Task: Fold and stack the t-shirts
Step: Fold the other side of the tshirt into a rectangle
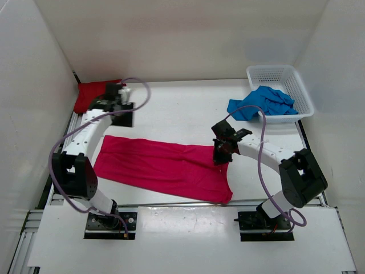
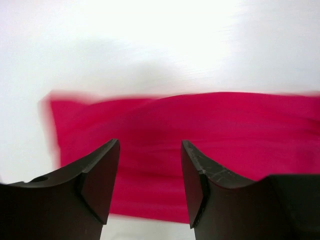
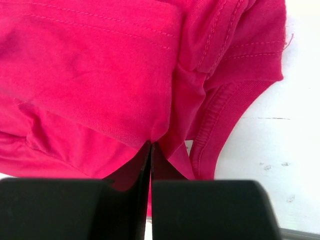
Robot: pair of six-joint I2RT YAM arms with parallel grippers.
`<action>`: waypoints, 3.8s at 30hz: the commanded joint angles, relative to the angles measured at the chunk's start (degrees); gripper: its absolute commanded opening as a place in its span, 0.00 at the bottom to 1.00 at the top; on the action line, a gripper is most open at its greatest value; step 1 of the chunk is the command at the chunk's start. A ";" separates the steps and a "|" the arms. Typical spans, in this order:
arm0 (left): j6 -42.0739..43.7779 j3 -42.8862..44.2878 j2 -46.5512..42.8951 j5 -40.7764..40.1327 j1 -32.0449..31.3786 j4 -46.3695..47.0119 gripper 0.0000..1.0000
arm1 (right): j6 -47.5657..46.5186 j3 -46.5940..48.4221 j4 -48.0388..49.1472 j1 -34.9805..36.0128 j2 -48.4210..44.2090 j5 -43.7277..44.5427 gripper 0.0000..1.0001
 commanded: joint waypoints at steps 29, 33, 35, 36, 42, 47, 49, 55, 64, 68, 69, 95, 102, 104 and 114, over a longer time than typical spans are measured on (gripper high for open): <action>-0.01 21.76 33.16 23.24 -34.66 2.21 0.54 | 5.94 -3.64 1.72 0.07 -0.61 -0.06 0.34; -0.01 20.43 31.50 23.24 -34.66 2.74 0.52 | 5.94 -3.64 1.72 0.07 -0.61 -0.06 0.34; -0.01 19.65 30.97 22.71 -34.66 2.74 0.47 | 5.94 -3.64 3.04 0.07 -0.61 -0.06 0.34; -0.01 19.64 30.96 22.71 -34.66 2.74 0.46 | 5.94 -4.16 3.04 0.07 -0.61 -0.06 0.34; -0.01 17.89 29.91 21.49 -34.66 2.74 0.44 | 5.94 -4.17 4.27 0.07 1.23 -1.90 0.34; -0.01 17.36 28.77 20.95 -34.66 2.74 0.50 | 5.41 -3.56 2.95 0.07 1.77 -1.91 0.34; -0.01 17.36 28.07 21.48 -34.66 2.74 0.50 | 5.41 -2.94 2.26 0.07 2.90 -1.91 0.34; -0.01 16.30 26.74 19.91 -35.19 3.89 0.51 | 4.88 -0.47 1.11 0.07 3.52 -0.68 0.34; -0.01 16.30 26.74 18.23 -35.72 3.89 0.51 | 4.88 -0.47 1.11 0.07 3.52 -0.68 0.34; -0.01 15.16 26.22 17.53 -35.72 3.89 0.53 | 4.88 -0.47 1.11 0.07 3.52 -0.68 0.34; -0.01 15.16 26.22 17.52 -35.72 3.89 0.53 | 4.88 -0.47 1.11 0.07 3.52 -0.68 0.34; -0.01 15.69 26.22 16.47 -35.72 3.89 0.53 | 4.88 -1.00 0.58 0.07 2.47 -0.68 0.34; -0.01 15.69 26.74 16.47 -35.72 3.89 0.53 | 4.88 -1.00 0.58 0.07 2.47 -0.68 0.34; -0.01 15.69 26.74 16.47 -35.72 3.89 0.53 | 4.88 -1.00 0.58 0.07 2.47 -0.68 0.34; -0.01 15.69 26.22 15.94 -35.72 3.89 0.53 | 4.88 -1.00 0.58 0.07 2.47 -0.68 0.34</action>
